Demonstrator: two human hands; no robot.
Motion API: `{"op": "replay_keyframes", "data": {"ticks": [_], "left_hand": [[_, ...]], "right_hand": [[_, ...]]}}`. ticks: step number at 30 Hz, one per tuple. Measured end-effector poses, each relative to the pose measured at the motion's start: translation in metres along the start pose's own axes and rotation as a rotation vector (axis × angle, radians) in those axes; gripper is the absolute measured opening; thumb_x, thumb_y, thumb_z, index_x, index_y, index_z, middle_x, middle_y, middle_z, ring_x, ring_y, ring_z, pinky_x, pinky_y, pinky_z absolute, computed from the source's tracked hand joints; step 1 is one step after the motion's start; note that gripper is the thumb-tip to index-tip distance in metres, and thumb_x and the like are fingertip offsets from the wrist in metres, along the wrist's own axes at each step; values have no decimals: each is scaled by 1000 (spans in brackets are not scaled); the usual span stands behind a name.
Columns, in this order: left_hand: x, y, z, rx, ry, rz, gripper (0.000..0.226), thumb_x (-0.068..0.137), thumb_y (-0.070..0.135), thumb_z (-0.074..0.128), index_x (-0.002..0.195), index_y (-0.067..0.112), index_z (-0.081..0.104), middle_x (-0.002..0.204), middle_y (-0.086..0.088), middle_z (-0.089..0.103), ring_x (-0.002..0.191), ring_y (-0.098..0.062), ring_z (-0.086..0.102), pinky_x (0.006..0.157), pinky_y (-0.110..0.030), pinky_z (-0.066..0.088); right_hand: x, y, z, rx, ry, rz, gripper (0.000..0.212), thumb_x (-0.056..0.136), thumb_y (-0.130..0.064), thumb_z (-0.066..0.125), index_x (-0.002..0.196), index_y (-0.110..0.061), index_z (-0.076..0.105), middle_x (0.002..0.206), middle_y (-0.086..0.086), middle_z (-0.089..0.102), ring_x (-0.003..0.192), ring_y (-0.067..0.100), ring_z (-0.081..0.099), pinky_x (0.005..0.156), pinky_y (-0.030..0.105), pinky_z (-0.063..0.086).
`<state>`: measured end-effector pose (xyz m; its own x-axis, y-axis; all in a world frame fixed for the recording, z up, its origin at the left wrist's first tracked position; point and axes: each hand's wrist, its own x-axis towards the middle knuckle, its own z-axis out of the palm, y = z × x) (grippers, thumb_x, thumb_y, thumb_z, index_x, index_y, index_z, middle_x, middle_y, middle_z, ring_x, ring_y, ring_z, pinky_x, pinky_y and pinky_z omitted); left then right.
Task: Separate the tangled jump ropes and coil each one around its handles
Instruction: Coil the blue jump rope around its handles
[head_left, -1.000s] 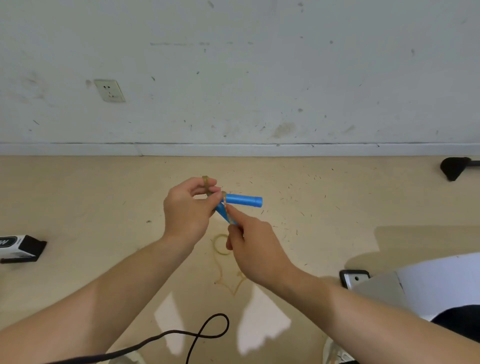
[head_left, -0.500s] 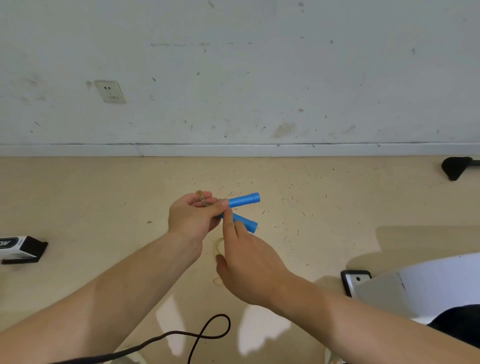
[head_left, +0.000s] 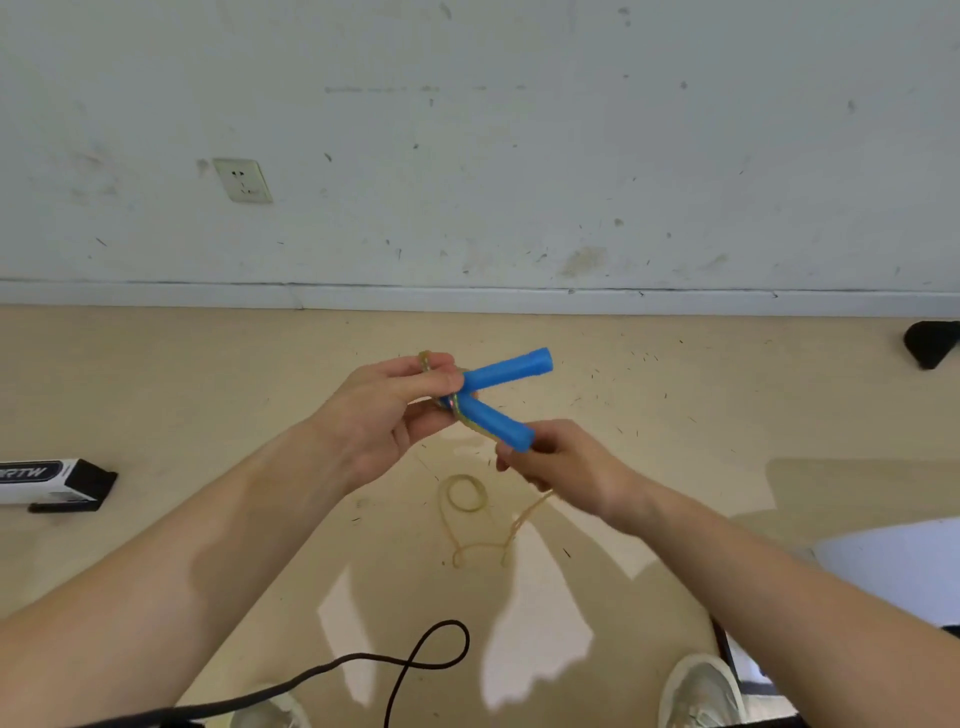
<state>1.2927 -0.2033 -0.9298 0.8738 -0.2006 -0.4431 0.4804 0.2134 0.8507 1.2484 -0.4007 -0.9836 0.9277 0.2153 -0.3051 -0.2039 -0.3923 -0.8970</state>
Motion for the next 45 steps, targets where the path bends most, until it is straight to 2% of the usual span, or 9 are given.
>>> {"op": "replay_keyframes", "data": {"ticks": [7,11,19,27,30,34,38,41,45], "left_hand": [[-10,4,3,487,-189,58,28,80,-8,74,106,5,70,94,-7,73,84,-22,73,70,-30,61],[-13,-1,5,803,-252,148,27,81,-4,76,103,11,70,99,-6,71,78,-19,73,74,-34,62],[-8,-17,4,873,-186,285,27,90,2,68,108,20,59,101,2,59,80,-21,64,74,-36,62],[-3,-21,5,1013,-45,517,32,88,3,71,107,24,57,97,8,60,85,-10,63,78,-15,53],[0,-27,6,1016,52,646,30,88,2,70,107,22,58,95,11,58,85,0,58,74,-8,46],[6,-36,5,1010,198,780,30,86,3,71,109,19,59,95,13,57,92,-2,58,79,-9,45],[11,-34,7,882,327,789,28,86,3,70,107,17,59,93,9,59,90,-2,58,77,-7,44],[11,-35,11,730,352,736,29,86,4,71,105,21,58,93,7,61,86,-8,61,77,-16,51],[7,-37,17,407,362,513,26,87,3,71,105,18,60,96,3,61,85,-23,69,65,-34,62]], "right_hand": [[3,-12,-29,-33,-93,-32,13,93,-6,63,86,-4,73,61,-9,46,56,3,38,56,18,33],[0,-20,-28,8,-121,-17,15,93,-16,65,84,-16,77,59,-15,53,57,3,44,58,17,35],[-1,-23,-22,175,-7,53,14,92,-13,66,84,-12,78,58,-8,54,56,12,43,56,22,39],[-5,-33,-21,182,40,29,13,93,-12,65,95,-11,78,69,-1,64,55,12,49,54,23,44],[-6,-37,-16,146,81,50,16,94,-21,66,92,-8,74,62,3,61,47,13,50,46,21,43],[-11,-40,-3,78,37,53,29,101,-30,53,88,-11,69,55,2,51,45,17,48,54,28,45],[-16,-38,12,78,22,-35,30,102,-19,40,116,-24,66,65,3,65,48,18,54,49,23,46],[-19,-33,21,-97,78,-139,33,101,-18,42,119,-35,63,70,-1,70,46,13,58,54,31,55],[-18,-26,34,-463,230,-284,26,101,-23,43,119,-28,61,76,-3,70,59,16,61,65,40,54]]}}
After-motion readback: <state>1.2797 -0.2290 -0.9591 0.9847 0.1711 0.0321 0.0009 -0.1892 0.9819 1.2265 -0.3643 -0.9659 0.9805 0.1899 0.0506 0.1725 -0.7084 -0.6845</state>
